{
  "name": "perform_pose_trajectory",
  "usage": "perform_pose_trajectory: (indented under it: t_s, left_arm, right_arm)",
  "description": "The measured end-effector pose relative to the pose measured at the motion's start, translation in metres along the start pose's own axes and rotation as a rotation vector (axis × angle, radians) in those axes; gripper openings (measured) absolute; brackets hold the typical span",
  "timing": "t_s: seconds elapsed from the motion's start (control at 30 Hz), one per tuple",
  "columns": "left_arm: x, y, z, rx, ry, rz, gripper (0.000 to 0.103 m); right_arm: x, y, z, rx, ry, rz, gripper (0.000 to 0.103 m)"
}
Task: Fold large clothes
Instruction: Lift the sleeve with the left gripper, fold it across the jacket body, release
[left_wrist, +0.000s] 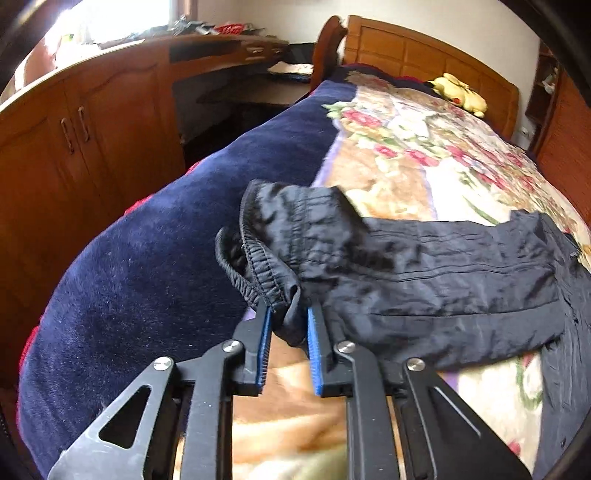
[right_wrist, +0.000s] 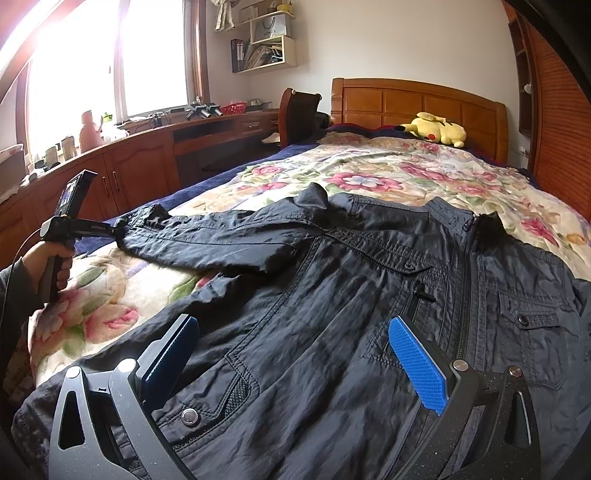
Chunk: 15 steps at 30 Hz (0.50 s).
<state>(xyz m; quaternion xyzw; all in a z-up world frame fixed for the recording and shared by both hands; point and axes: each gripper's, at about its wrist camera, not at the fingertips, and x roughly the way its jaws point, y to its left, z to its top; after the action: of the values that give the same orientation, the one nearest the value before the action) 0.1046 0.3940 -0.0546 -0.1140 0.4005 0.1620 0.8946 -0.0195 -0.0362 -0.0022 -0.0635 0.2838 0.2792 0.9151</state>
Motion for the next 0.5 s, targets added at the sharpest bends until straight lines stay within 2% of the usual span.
perform_pose_trajectory:
  t_s: [0.17, 0.33, 0.5]
  left_arm:
    - [-0.041, -0.034, 0.007, 0.066, -0.086, -0.035, 0.015]
    - [-0.086, -0.094, 0.012, 0.15, -0.169, -0.097, 0.012]
    - [-0.122, -0.159, 0.016, 0.23, -0.219, -0.186, 0.011]
  right_arm:
    - [-0.007, -0.002, 0.002, 0.0, -0.003, 0.007, 0.102]
    - [-0.02, -0.009, 0.005, -0.002, -0.005, 0.021, 0.102]
    - [-0.044, -0.032, 0.007, 0.005, -0.036, -0.01, 0.102]
